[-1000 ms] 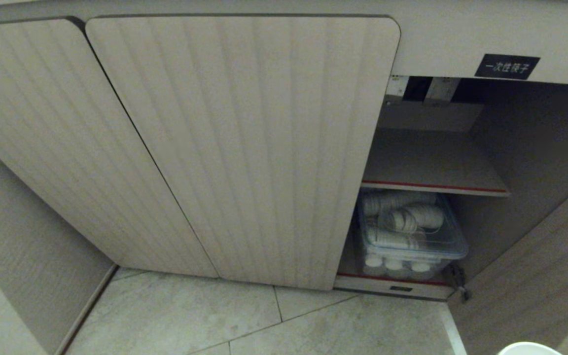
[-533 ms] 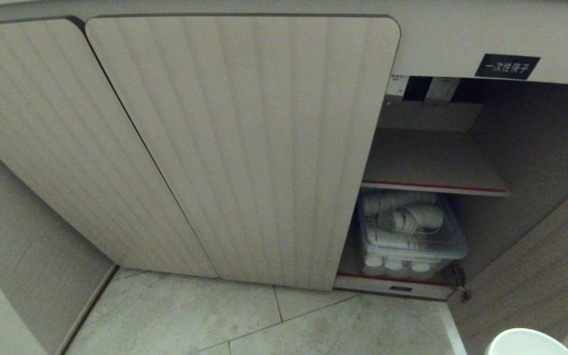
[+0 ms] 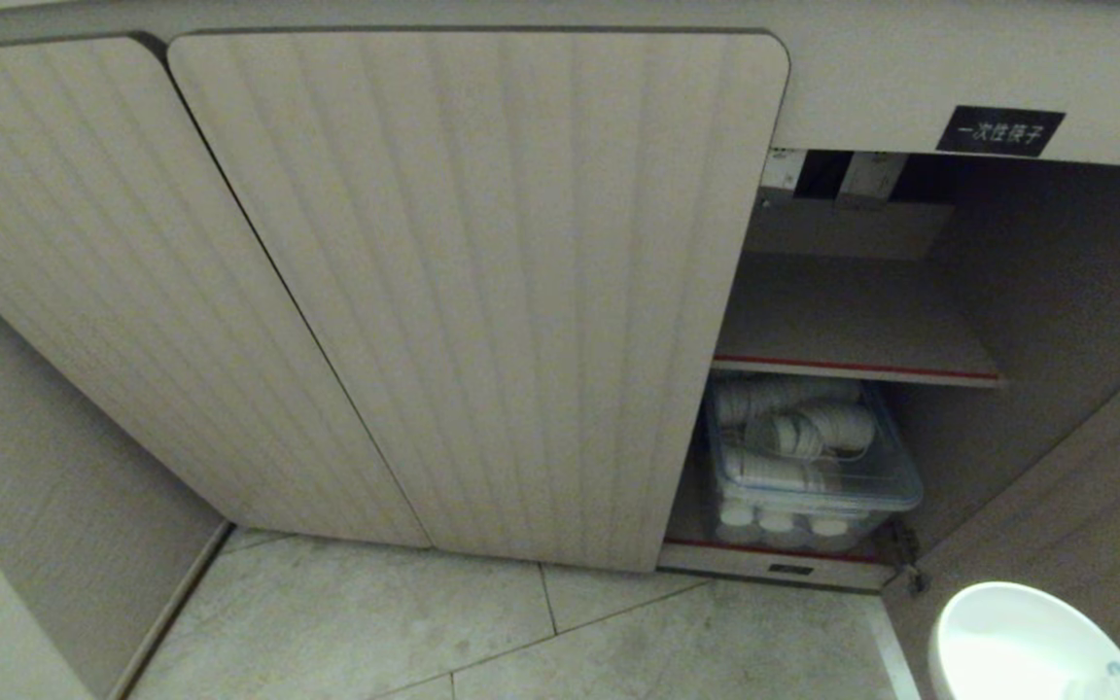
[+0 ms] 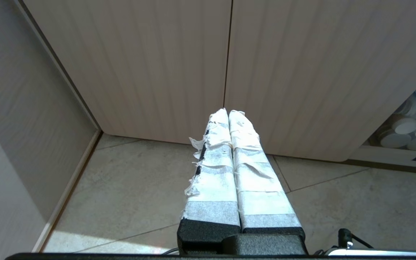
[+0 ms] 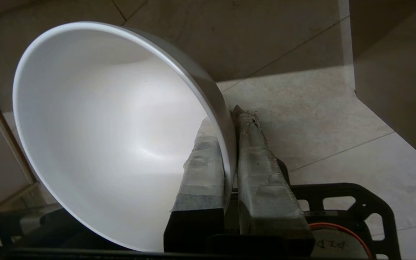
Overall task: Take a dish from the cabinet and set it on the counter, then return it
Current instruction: Put it back into the cabinet
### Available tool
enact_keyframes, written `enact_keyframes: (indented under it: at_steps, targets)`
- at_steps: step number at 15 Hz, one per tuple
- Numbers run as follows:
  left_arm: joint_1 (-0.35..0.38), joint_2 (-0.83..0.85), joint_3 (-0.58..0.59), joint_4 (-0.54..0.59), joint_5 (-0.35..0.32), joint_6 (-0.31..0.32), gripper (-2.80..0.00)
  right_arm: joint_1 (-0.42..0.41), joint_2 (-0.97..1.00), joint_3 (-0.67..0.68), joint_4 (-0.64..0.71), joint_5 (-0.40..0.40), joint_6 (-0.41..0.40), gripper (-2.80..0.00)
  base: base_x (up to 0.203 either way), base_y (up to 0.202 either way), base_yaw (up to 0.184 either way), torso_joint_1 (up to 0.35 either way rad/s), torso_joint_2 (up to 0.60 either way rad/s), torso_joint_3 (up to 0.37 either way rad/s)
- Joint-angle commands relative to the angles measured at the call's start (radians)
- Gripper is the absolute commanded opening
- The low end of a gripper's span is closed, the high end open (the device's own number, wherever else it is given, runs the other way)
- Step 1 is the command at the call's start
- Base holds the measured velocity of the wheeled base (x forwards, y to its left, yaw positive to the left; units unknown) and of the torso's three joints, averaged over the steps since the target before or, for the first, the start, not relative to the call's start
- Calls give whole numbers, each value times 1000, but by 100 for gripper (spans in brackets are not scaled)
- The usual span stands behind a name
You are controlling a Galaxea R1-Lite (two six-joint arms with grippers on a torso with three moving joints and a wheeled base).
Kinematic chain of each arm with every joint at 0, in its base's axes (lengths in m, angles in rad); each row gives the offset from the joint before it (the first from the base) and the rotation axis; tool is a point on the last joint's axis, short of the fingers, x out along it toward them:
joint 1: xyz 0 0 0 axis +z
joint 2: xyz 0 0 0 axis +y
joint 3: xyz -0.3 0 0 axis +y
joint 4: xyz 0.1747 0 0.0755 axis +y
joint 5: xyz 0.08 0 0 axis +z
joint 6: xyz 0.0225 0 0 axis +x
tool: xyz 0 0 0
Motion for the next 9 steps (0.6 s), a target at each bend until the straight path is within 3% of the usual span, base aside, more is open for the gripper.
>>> enact_keyframes:
  at_steps: [1,9]
  targets:
    - [0,0,0,0,0,-1,-280,0,49,-28,-13,0,30,-280,0,0,0,0,0,0]
    - [0,0,0,0,0,-1,-280,2,201,-55,-152,-68,133,-280,0,0,0,0,0,0]
